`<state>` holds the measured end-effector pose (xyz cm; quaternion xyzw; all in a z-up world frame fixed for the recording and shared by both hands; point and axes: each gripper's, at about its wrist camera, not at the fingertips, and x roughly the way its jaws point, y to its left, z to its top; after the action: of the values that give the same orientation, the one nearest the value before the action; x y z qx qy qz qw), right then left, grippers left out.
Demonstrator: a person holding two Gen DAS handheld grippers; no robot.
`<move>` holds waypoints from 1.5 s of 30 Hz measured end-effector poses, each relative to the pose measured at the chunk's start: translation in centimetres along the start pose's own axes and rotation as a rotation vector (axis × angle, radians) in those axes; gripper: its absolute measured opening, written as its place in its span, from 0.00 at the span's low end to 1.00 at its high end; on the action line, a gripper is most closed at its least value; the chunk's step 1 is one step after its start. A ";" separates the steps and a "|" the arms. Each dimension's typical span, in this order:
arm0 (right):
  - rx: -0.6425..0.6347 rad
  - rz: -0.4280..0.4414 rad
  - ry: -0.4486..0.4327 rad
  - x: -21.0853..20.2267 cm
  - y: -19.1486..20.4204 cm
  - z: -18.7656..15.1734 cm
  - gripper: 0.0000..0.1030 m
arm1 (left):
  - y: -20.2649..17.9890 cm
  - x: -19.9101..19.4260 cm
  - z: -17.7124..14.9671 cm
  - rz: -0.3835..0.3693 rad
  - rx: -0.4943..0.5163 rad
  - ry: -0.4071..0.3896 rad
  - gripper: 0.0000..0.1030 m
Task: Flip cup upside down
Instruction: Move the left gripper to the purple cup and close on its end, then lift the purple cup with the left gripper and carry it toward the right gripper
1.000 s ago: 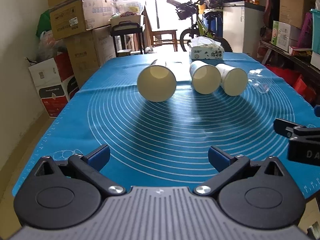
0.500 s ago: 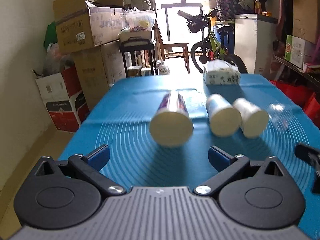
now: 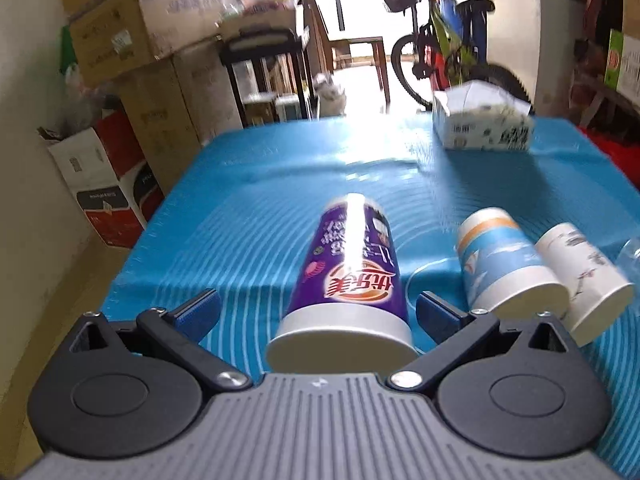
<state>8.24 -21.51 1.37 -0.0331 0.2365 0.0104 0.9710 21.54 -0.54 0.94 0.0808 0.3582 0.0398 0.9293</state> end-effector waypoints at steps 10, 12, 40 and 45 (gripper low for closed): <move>-0.008 0.001 0.014 0.4 0.2 -0.4 1.00 | -0.1 0.7 -0.6 -0.048 0.022 0.046 0.71; -0.012 0.002 0.011 0.4 0.4 -0.3 1.00 | 0.4 0.4 -0.6 -0.064 0.009 0.054 0.71; 0.003 -0.003 0.066 -3.3 -1.1 -3.3 1.00 | -2.4 -10.6 -9.7 -0.242 -0.054 0.092 0.71; 0.003 -0.004 0.070 -3.0 -1.2 -3.6 1.00 | -3.3 -10.6 -10.0 -0.242 -0.031 0.083 0.71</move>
<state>3.96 -22.92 -0.33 -0.0323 0.2703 0.0069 0.9622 7.02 -3.99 0.09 0.0211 0.4030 -0.0637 0.9128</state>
